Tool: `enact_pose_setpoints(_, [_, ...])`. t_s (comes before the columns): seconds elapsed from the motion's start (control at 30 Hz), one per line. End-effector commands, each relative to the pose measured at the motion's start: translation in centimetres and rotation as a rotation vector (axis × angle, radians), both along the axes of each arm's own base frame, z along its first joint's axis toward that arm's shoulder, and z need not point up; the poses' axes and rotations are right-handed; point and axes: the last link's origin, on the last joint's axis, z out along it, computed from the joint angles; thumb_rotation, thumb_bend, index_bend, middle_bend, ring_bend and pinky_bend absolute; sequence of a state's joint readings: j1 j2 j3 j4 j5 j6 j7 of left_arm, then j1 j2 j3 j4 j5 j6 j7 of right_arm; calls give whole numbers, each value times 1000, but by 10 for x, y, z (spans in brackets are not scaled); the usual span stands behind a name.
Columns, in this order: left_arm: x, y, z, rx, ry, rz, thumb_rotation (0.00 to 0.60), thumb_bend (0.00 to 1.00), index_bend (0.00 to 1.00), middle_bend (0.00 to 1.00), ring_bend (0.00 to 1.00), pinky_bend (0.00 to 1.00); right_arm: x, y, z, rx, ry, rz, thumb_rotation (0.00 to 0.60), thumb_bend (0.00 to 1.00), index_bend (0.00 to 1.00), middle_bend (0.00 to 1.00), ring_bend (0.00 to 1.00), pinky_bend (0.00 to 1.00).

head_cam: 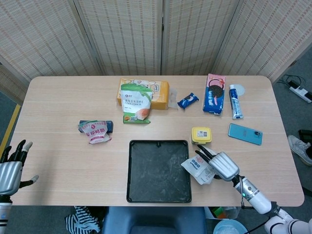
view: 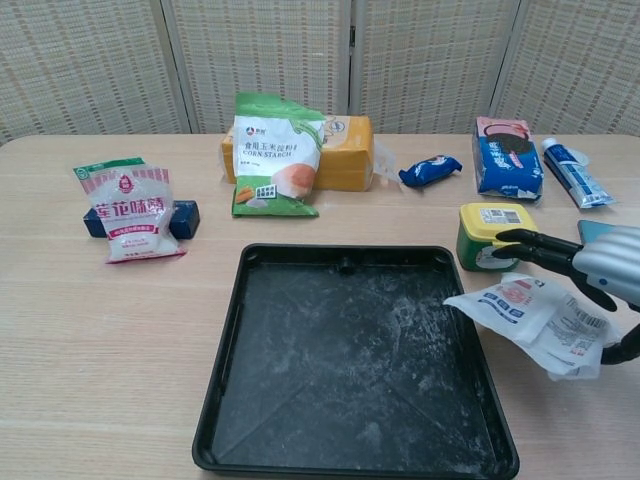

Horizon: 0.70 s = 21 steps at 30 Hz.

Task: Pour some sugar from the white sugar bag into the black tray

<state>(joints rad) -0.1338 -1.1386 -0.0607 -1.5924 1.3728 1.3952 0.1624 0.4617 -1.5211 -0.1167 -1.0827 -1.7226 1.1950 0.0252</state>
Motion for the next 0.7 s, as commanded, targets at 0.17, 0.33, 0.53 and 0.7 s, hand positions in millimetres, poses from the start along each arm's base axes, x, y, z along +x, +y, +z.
enact_pose_setpoints(0.17, [-1, 0, 0, -1, 3, 4, 600, 167, 0, 0, 268, 0, 10, -10, 3, 41, 22, -55, 600, 194, 0, 0, 689, 748])
enact_pose_setpoints(0.33, [0, -1, 0, 2, 6, 1, 600, 168, 0, 0, 272, 0, 3, 10, 20, 89, 33, -76, 600, 193, 0, 0, 690, 748])
enact_pose_setpoints(0.53, [1, 0, -3, 0, 14, 1, 600, 168, 0, 0, 277, 0, -12, 26, 43, 97, 3, -119, 600, 193, 0, 0, 692, 748])
enact_pose_setpoints(0.7, [-1, 0, -3, 2, 32, 10, 600, 168, 0, 0, 278, 0, -30, 28, 50, 154, -30, -182, 600, 193, 0, 0, 694, 759])
